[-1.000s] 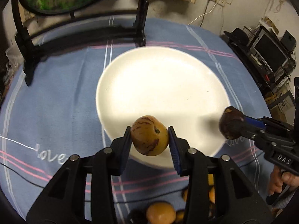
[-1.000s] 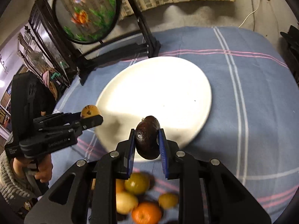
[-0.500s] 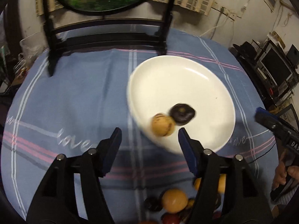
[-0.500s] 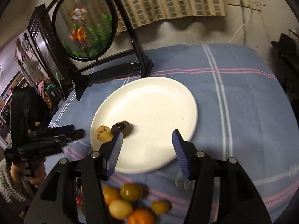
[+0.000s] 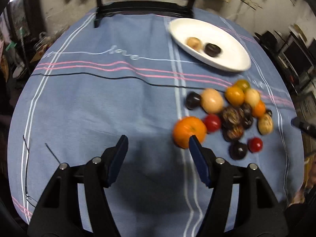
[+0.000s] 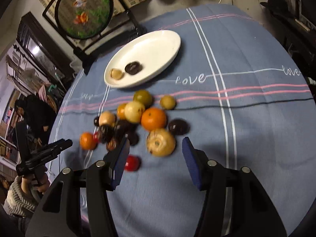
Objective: Organize fruits
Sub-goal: 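Grasp the tangerine with the left gripper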
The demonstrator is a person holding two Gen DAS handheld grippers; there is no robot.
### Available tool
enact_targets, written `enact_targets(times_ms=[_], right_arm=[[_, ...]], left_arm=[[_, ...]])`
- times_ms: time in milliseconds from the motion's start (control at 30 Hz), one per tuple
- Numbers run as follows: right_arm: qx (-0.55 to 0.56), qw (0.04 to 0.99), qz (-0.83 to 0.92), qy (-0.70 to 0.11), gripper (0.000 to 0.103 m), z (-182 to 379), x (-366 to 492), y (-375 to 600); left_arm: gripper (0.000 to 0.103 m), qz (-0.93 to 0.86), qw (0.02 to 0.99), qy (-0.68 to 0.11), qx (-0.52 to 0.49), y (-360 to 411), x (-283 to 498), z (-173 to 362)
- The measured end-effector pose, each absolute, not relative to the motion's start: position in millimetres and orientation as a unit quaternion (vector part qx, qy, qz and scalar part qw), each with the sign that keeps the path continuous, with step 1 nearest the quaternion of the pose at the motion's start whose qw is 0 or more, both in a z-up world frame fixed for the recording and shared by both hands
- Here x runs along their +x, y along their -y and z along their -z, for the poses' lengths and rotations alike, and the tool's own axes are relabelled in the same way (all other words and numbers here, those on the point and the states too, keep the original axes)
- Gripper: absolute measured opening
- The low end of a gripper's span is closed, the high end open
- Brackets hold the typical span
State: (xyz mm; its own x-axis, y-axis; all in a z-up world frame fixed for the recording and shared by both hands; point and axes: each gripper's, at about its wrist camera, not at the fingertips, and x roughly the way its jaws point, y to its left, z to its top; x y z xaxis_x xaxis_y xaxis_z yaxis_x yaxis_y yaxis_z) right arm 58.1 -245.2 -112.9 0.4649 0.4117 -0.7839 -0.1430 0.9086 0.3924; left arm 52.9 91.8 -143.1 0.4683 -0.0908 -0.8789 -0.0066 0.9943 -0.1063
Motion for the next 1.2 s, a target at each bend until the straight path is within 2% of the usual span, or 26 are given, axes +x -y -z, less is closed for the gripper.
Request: enact_targets(times_ms=[133,700,767,1000,1200], right_arm=[[0.116,0.864,-0.16,-0.464,0.062,92,39,243],[0.11,0.88,-0.094,-0.452,0.064,77,11,266],[0.107,0.879,-0.095,-0.454,0.064,78,12,265],[0.107,0.876,-0.098,-0.46,0.064,80,15,264],[0.11,0.868,-0.107,-0.473,0.064,86,22,263]], left_arm=[[0.07,0.044,0.859,-0.51,-0.026,-71,56,149],[0.07,0.057,0.854,-0.517,-0.005,-56,81,182],[0.068,0.058,0.856,-0.514,-0.009,-57,83,182],[0.047,0.086,0.856,-0.509,-0.02,-54,85,183],[0.046,0.084,0.858,-0.507,-0.015,-53,81,183]])
